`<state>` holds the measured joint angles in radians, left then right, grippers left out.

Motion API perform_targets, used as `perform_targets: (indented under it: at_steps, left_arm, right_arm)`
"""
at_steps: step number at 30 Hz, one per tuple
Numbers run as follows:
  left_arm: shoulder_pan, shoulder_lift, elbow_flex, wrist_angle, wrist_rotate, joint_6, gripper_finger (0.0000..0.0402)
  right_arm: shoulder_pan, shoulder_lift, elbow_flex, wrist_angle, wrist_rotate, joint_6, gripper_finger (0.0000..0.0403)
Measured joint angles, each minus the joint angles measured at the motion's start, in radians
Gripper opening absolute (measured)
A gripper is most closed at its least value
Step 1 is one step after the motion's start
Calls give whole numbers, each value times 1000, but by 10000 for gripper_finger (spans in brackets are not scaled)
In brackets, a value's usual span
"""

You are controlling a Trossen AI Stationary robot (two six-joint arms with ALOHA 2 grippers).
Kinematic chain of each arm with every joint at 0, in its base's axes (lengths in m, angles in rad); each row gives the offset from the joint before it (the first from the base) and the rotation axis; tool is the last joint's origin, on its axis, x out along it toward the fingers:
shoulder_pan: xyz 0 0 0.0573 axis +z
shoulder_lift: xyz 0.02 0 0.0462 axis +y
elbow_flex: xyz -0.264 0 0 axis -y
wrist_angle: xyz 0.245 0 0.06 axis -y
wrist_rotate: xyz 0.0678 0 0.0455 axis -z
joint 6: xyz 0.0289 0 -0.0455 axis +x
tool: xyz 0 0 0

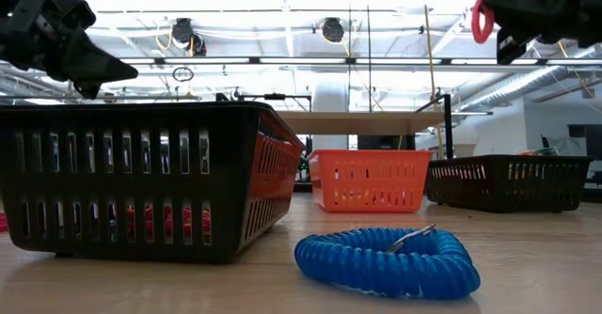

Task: Pick & Place Office Desk Supplies
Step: Put the orange spring keychain into the orange bin

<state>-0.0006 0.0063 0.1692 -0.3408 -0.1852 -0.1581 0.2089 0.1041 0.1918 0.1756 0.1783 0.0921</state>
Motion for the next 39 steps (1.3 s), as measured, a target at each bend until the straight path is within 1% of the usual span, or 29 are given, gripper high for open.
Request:
perform_targets:
  at_steps: [4, 10, 22, 25, 28, 30, 32, 36, 39]
  left_arm:
    - [0, 0, 0, 0, 0, 0, 3]
    - [0, 0, 0, 0, 0, 0, 3]
    - [0, 0, 0, 0, 0, 4, 3]
    - [0, 0, 0, 0, 0, 6, 3]
    - [0, 0, 0, 1, 0, 19, 3]
    - [0, 0, 1, 2, 0, 19, 3]
    - [0, 0, 1, 2, 0, 19, 3]
    - [0, 0, 1, 2, 0, 18, 3]
    - [0, 0, 1, 2, 0, 17, 3]
  right_arm:
    - [0, -6, -40, 45, 4, -3, 14]
    - [0, -6, -62, 54, 4, -2, 14]
    - [0, -6, -64, 54, 5, -27, 14]
    - [0, 14, -54, 74, 28, -26, 13]
    - [0, 97, -15, 98, 35, -26, 13]
    - [0, 187, 34, 105, 38, -26, 13]
    - [0, 299, 93, 106, 54, -26, 13]
    - [0, 563, 239, 87, 57, -8, 13]
    - [0, 762, 367, 7, 57, -1, 13]
